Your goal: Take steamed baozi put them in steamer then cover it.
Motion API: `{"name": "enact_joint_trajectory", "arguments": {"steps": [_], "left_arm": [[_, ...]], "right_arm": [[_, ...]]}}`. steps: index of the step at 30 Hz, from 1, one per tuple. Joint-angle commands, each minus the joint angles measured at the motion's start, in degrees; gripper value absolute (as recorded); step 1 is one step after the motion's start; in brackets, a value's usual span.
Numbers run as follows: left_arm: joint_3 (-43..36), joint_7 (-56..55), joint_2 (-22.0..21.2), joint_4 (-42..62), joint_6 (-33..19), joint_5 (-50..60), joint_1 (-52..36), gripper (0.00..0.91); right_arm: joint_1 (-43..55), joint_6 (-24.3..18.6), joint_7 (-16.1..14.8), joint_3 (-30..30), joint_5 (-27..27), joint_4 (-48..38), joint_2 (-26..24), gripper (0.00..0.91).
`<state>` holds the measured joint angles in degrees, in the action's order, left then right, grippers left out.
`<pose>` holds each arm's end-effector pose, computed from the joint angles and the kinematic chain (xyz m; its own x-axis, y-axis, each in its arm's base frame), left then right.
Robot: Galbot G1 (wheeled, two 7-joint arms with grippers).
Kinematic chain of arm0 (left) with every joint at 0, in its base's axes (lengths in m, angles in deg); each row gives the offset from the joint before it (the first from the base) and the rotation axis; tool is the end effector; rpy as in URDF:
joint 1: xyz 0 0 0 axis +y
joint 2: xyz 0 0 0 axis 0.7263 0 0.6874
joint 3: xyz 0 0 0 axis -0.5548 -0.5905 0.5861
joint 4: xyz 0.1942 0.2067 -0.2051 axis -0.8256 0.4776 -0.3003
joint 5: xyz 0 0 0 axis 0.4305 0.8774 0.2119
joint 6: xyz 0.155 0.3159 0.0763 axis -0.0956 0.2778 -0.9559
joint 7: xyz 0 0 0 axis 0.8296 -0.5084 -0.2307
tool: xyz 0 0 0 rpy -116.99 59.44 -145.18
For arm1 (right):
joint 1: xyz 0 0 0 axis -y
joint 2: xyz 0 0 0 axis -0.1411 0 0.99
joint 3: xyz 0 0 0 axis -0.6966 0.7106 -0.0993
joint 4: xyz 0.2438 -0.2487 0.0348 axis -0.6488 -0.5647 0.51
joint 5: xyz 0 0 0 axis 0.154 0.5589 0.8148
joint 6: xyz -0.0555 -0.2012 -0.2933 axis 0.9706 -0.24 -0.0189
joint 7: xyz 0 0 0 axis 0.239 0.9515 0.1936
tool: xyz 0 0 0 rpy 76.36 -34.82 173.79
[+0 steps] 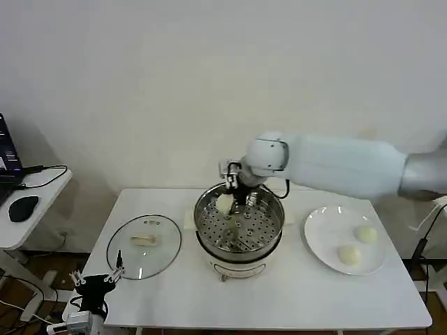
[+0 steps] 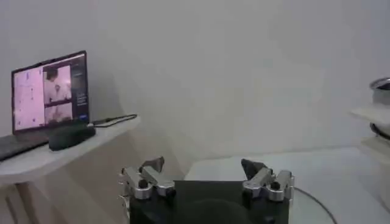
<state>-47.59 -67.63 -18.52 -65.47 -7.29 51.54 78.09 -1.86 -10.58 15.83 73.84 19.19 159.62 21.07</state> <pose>0.1667 0.0908 -0.3237 -0.9674 -0.2343 0.0960 -0.2118 0.9566 0.2003 0.5142 0.1395 -0.0688 -0.2492 -0.2789 0.9274 -0.9532 -0.0988 -0.2859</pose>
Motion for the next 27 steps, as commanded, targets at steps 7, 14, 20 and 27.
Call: {"name": "enact_joint_trajectory", "arguments": {"steps": [7,14,20,27], "left_arm": [[0.28,0.02,-0.06,-0.09,-0.05,-0.32,-0.23,0.907],[0.12,0.05,-0.23,-0.21,-0.17,-0.3,-0.16,0.907],[-0.02,0.08,-0.33,-0.45,-0.28,-0.28,-0.03,0.907],[-0.08,0.13,-0.51,-0.73,-0.51,-0.22,0.24,0.907]], "right_arm": [[-5.32,5.33,2.23,0.2,-2.48,-5.89,6.7,0.645],[-6.21,5.34,1.8,-0.04,-1.09,-7.32,7.38,0.645],[-6.41,5.36,1.68,0.15,-0.35,-7.91,7.71,0.645],[-7.31,5.1,1.74,0.18,0.34,-8.47,8.2,0.907]]}}
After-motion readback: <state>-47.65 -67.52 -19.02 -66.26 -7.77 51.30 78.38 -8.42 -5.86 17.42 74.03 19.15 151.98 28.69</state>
